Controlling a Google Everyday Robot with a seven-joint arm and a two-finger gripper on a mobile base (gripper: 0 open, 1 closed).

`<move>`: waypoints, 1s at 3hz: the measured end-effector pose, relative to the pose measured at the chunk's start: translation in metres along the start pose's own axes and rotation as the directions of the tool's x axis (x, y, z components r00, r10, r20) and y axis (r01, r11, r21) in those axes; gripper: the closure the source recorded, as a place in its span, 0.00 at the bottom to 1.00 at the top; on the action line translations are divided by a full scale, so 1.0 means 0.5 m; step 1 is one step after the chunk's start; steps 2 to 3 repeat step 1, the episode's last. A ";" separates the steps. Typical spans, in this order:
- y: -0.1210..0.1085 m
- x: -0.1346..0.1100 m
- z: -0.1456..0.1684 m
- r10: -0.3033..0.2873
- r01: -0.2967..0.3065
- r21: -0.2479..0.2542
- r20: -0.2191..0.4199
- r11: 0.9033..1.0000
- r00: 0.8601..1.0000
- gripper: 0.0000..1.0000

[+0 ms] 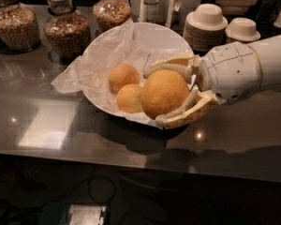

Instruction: Pick orange from white bowl

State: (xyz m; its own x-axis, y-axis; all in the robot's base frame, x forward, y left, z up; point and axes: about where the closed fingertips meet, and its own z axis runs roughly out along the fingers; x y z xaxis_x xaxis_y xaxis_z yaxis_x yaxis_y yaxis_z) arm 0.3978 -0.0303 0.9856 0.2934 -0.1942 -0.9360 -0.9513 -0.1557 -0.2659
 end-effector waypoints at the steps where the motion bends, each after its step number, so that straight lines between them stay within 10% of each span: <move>1: 0.000 0.000 0.000 0.000 0.000 0.000 0.000 1.000 1.000 1.00; 3: 0.000 0.000 0.000 0.000 0.000 0.000 0.000 1.000 1.000 1.00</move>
Offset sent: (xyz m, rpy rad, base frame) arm 0.0000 0.0000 0.0000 0.0000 0.0000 0.0000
